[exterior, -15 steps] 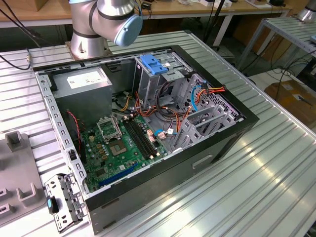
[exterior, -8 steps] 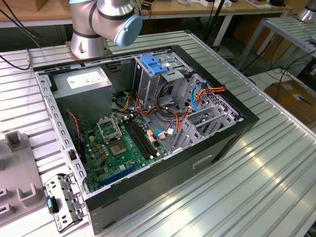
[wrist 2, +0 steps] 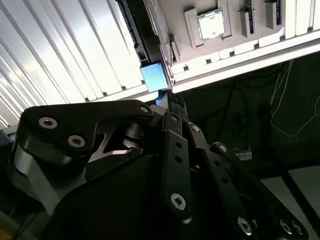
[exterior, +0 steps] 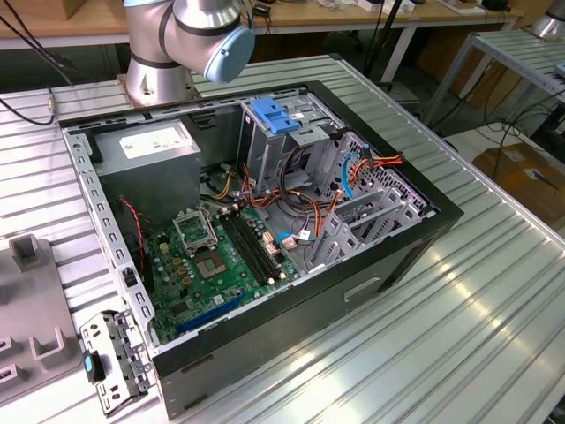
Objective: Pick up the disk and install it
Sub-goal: 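Pick up the disk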
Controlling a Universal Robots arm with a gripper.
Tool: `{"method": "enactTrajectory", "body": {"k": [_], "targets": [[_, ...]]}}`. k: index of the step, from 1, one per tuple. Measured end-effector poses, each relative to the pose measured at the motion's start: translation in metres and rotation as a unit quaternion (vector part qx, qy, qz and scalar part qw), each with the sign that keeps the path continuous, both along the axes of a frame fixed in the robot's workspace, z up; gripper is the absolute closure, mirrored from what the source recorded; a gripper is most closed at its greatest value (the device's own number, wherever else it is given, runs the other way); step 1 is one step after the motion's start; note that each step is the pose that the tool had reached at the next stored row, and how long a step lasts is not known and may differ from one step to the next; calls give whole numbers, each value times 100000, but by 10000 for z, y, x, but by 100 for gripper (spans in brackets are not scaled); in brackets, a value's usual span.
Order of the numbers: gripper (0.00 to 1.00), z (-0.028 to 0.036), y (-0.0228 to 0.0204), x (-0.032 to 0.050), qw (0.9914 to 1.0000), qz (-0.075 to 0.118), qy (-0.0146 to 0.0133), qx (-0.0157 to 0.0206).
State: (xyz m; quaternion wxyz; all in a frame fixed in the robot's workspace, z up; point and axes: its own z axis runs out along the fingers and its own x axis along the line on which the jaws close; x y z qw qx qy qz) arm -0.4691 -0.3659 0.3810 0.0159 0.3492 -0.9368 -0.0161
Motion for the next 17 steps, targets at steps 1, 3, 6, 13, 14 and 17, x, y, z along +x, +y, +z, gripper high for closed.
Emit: {"method": "enactTrajectory", "body": {"k": [1,3,6,13,14,17], "targets": [[89,0,0,0,99994,1057,-1,-1],[89,0,0,0,99953,3070,0,1],[89,0,0,0,99947,3261,1,-1],[89,0,0,0,99946,3272,3,0],[89,0,0,0,99946,3271,3,0],[89,0,0,1,99946,3274,4,-2]]}}
